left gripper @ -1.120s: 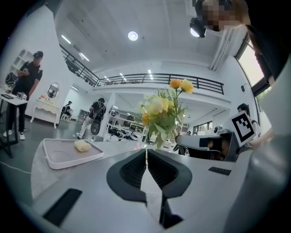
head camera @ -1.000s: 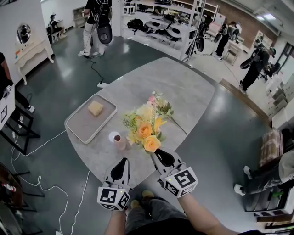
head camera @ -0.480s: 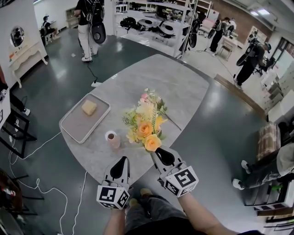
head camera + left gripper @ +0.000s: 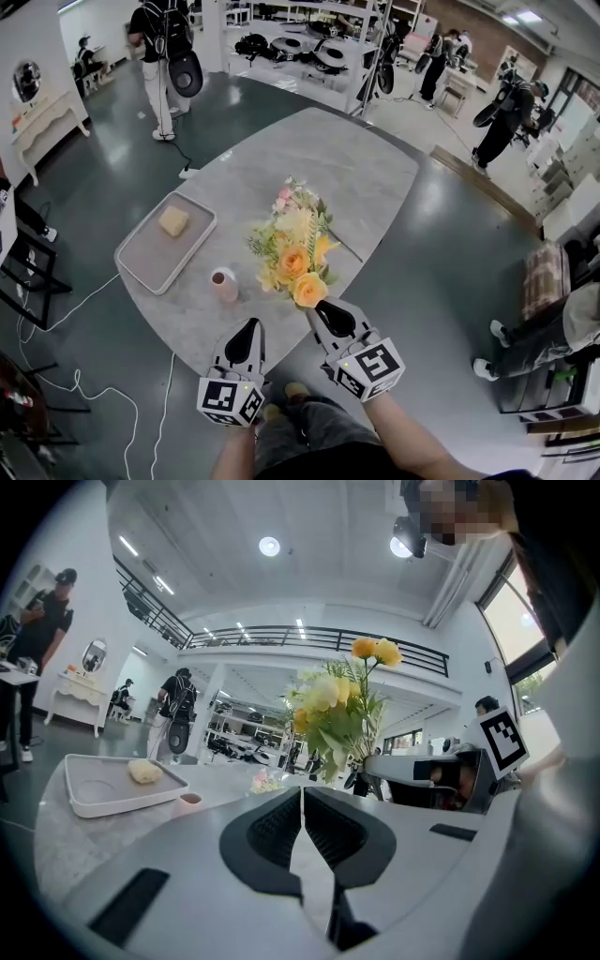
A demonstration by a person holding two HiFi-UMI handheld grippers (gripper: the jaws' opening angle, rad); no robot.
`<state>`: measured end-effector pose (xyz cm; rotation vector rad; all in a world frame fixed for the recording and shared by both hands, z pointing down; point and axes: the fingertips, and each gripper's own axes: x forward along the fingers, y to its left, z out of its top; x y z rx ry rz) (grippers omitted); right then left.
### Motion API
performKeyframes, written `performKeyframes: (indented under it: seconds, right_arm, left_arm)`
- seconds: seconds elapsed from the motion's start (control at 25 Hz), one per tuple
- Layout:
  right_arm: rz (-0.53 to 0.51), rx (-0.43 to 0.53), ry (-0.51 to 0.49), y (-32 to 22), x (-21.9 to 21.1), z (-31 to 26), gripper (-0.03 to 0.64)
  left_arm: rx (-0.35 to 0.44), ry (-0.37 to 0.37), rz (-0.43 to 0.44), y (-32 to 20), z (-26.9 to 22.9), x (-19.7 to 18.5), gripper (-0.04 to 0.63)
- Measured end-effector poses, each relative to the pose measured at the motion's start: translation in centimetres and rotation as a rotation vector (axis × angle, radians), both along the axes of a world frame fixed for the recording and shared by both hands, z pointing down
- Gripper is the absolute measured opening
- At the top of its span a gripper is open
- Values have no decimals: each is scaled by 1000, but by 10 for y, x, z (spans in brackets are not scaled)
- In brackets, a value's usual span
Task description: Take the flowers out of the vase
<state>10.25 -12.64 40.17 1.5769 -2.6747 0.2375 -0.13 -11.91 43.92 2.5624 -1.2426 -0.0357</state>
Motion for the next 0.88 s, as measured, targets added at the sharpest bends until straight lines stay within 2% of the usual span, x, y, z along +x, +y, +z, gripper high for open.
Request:
performKeyframes:
  seconds: [0.88]
  right_arm:
    - [-24, 4, -1, -6, -15, -1, 44]
  left_arm:
    - [-12, -2, -10, -6, 3, -12, 15]
